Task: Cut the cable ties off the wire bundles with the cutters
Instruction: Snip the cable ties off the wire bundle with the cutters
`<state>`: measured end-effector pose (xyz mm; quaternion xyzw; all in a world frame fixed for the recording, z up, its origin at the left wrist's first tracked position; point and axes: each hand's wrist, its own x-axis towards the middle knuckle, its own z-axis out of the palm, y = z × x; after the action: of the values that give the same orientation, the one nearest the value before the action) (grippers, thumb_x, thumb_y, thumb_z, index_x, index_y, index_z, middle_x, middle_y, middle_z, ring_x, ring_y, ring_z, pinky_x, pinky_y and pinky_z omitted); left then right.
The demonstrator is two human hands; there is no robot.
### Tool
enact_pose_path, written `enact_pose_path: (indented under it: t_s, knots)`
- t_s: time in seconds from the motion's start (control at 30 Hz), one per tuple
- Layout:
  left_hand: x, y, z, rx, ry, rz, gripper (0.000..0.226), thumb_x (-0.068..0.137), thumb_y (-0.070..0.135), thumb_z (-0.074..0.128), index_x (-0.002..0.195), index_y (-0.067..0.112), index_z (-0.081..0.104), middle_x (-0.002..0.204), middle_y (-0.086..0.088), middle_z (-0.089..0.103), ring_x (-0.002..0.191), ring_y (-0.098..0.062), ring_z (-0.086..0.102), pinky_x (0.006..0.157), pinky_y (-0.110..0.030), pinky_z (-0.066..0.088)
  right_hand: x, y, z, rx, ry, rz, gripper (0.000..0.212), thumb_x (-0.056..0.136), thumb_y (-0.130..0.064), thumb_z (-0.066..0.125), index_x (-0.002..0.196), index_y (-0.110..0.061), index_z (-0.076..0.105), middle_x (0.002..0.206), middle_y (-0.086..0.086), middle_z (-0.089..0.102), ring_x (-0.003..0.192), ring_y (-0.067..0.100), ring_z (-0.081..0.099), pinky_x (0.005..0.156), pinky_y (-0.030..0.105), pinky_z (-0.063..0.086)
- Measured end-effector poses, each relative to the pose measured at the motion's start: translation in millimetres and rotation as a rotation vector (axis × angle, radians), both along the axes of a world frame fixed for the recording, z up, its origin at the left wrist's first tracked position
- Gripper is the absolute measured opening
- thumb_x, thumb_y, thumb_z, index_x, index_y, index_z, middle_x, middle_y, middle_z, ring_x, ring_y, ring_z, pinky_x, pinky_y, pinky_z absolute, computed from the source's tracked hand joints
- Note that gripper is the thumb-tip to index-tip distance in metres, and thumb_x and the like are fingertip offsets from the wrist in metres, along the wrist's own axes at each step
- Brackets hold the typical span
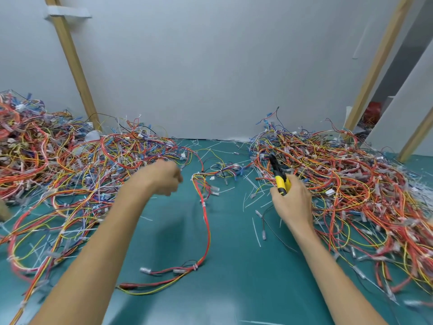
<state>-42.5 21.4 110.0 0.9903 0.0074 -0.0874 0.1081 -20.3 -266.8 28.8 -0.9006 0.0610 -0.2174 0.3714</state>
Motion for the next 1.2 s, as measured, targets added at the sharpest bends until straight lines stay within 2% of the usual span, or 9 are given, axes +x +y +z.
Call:
enact_pose_path:
  t_s: [0.1, 0.2, 0.4, 0.53, 0.7, 0.87, 1.0, 1.1, 1.2]
  knots:
    - [38, -4, -8, -0.125, -0.339, 0.186, 0.033, 0.094, 0.01, 0.04, 0.117, 0.006, 0.063, 0.119, -0.023, 0.063, 0.11, -0.039, 0.059, 0.092, -0.044, 0.049, -1, 3, -1, 0.012, -0.024, 0.01, 0.038, 0.087, -0.022, 0.064, 0.122, -0.011, 0.056, 0.101, 0.005, 0.053, 0.093, 0.024, 0.048, 0.075, 0.032, 0.031]
    - [71, -38, -8, -0.167, -0.48, 0.097, 0.029, 0.096, 0.017, 0.042, 0.112, 0.005, 0.062, 0.113, -0.025, 0.064, 0.105, -0.041, 0.059, 0.087, -0.044, 0.05, 0, 3, -2, -0.002, -0.025, 0.011, 0.041, 0.087, -0.023, 0.064, 0.125, -0.012, 0.055, 0.1, 0.002, 0.05, 0.093, 0.021, 0.045, 0.076, 0.033, 0.031]
    - [108, -97, -40, 0.087, -0.192, -0.084, 0.037, 0.09, 0.027, 0.061, 0.12, 0.006, 0.056, 0.125, -0.018, 0.054, 0.115, -0.037, 0.055, 0.091, -0.043, 0.048, -2, 4, -2, -0.007, -0.013, 0.023, 0.047, 0.088, -0.025, 0.064, 0.131, -0.013, 0.053, 0.107, 0.004, 0.053, 0.101, 0.025, 0.05, 0.083, 0.034, 0.035]
    - [118, -89, -51, 0.007, -0.263, -0.032, 0.023, 0.092, 0.019, 0.059, 0.109, 0.004, 0.061, 0.118, -0.021, 0.058, 0.109, -0.04, 0.058, 0.085, -0.042, 0.048, -1, 5, -3, -0.01, -0.042, 0.034, 0.039, 0.088, -0.025, 0.065, 0.124, -0.015, 0.056, 0.099, -0.002, 0.047, 0.091, 0.017, 0.042, 0.078, 0.03, 0.031]
    - [123, -67, -14, -0.574, -0.256, 0.008, 0.013, 0.088, 0.003, 0.056, 0.086, 0.009, 0.067, 0.085, -0.019, 0.069, 0.068, -0.025, 0.062, 0.062, -0.029, 0.054, -1, 8, -2, 0.052, -0.053, 0.04, 0.032, 0.089, -0.024, 0.064, 0.119, -0.014, 0.058, 0.1, 0.002, 0.053, 0.094, 0.024, 0.049, 0.075, 0.029, 0.028]
    - [110, -63, 49, -1.252, -0.198, 0.016, 0.017, 0.089, 0.002, 0.05, 0.081, 0.012, 0.062, 0.067, -0.001, 0.056, 0.059, -0.009, 0.056, 0.042, -0.015, 0.042, -1, 9, -2, 0.207, 0.004, 0.049, 0.032, 0.091, -0.033, 0.061, 0.117, -0.014, 0.059, 0.1, 0.001, 0.058, 0.099, 0.028, 0.053, 0.084, 0.039, 0.039]
    - [89, -62, 64, -1.644, -0.044, -0.092, 0.024, 0.093, 0.01, 0.034, 0.093, 0.01, 0.057, 0.06, 0.007, 0.045, 0.046, -0.005, 0.039, 0.036, -0.015, 0.027, -6, 12, 11, 0.728, 0.021, 0.246, 0.005, 0.092, -0.02, 0.061, 0.094, -0.022, 0.066, 0.096, 0.006, 0.067, 0.083, 0.023, 0.064, 0.071, 0.038, 0.049]
    - [74, -66, 43, -1.68, 0.01, -0.072, 0.026, 0.092, 0.011, 0.026, 0.087, 0.014, 0.052, 0.054, 0.01, 0.036, 0.043, -0.004, 0.03, 0.037, -0.016, 0.017, -9, 15, 21, 1.237, 0.066, 0.518, 0.011, 0.088, -0.019, 0.062, 0.099, -0.015, 0.063, 0.113, 0.002, 0.067, 0.093, 0.025, 0.069, 0.063, 0.033, 0.05]
    - [62, -70, 7, -1.76, 0.066, -0.009, 0.024, 0.09, 0.012, 0.027, 0.083, 0.016, 0.049, 0.053, 0.01, 0.032, 0.042, -0.004, 0.027, 0.038, -0.017, 0.015, -11, 27, 27, 1.393, 0.153, 0.677, 0.032, 0.083, -0.023, 0.062, 0.112, -0.01, 0.06, 0.131, -0.002, 0.061, 0.099, 0.03, 0.069, 0.059, 0.03, 0.049]
